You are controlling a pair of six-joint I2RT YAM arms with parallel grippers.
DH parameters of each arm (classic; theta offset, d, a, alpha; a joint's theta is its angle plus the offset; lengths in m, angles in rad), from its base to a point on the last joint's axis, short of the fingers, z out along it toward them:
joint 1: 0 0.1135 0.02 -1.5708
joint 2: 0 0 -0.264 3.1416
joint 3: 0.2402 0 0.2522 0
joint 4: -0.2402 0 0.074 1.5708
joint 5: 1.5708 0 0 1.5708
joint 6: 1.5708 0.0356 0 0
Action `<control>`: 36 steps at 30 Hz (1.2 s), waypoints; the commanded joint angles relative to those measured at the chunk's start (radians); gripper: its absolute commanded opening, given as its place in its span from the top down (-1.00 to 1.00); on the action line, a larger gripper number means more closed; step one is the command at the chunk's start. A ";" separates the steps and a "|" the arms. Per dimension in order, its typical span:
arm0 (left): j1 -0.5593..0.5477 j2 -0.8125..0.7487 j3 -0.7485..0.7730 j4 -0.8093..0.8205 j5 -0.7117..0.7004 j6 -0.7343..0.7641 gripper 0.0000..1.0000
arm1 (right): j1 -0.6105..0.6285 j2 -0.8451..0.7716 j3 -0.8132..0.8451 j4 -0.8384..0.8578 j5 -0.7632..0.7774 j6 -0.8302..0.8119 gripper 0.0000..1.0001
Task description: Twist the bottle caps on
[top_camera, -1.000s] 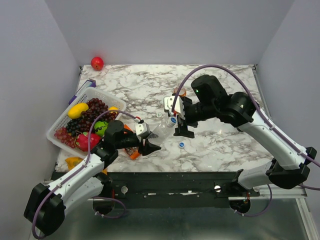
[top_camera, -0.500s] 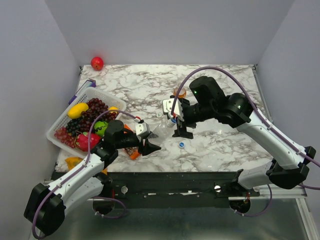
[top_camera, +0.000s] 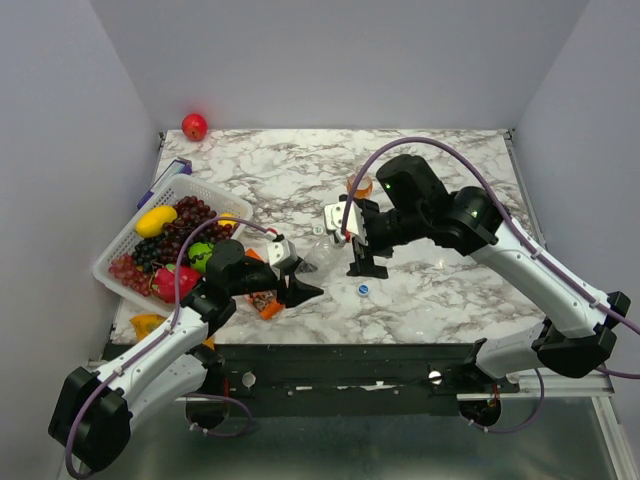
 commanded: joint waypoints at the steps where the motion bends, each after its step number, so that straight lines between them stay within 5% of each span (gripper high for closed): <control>1: 0.019 -0.016 -0.001 0.074 -0.034 -0.051 1.00 | 0.002 0.006 -0.015 -0.052 -0.016 -0.028 -0.95; 16: 0.065 -0.028 0.000 0.098 -0.049 -0.047 1.00 | 0.001 0.009 -0.030 -0.166 0.028 0.036 -0.84; 22: 0.064 -0.034 0.009 -0.014 0.004 0.071 1.00 | -0.108 0.071 0.201 -0.149 0.050 0.149 -0.81; 31: 0.053 0.015 0.057 -0.070 0.055 0.101 1.00 | -0.059 0.038 0.100 -0.016 -0.065 -0.121 -0.99; 36: 0.048 0.026 0.075 -0.096 0.067 0.116 1.00 | -0.022 0.042 0.062 0.049 -0.067 -0.131 -0.99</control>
